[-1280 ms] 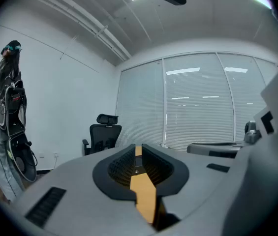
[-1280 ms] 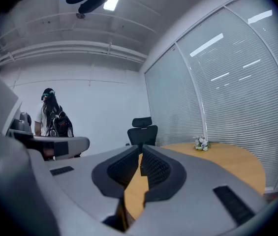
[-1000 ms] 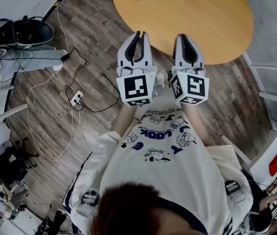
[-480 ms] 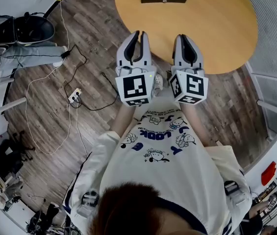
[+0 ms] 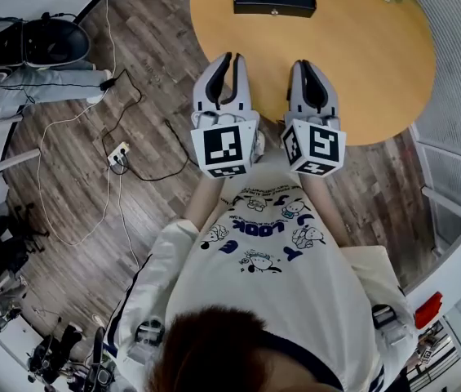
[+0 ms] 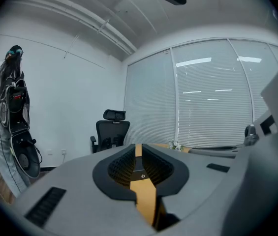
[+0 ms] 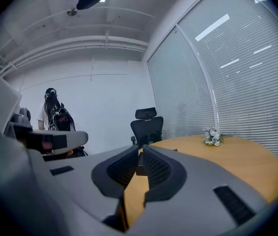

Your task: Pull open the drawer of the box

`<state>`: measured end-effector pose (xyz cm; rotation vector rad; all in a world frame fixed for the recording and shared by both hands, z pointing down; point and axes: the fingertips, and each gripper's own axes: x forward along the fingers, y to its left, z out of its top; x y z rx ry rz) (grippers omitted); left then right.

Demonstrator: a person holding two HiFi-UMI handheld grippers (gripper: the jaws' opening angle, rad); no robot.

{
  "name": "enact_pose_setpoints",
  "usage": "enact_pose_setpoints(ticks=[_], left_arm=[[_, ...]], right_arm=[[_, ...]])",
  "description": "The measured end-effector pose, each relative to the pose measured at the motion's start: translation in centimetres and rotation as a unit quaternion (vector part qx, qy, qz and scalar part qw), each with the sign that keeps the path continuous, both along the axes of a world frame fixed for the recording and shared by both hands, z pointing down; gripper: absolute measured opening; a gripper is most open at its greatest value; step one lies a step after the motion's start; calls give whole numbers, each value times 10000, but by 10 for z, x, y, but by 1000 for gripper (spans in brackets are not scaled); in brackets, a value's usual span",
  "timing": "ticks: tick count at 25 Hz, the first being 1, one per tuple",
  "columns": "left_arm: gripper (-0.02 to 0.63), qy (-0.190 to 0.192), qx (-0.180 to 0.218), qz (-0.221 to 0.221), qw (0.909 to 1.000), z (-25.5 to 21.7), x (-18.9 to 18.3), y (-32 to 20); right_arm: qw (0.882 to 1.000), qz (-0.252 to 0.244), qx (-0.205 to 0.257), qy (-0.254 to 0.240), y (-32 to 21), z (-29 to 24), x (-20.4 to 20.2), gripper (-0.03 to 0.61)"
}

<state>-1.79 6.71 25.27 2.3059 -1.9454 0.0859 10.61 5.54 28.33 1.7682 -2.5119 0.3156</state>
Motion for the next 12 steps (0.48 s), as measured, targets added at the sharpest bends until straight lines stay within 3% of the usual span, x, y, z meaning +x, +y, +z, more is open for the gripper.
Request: enact_pose_setpoints(ticks=[12], left_arm=[[49,-16,-247,-89,9997,19,5,-28]], right_arm=[[9994,-123,-304,-56,-35,24,4,46]])
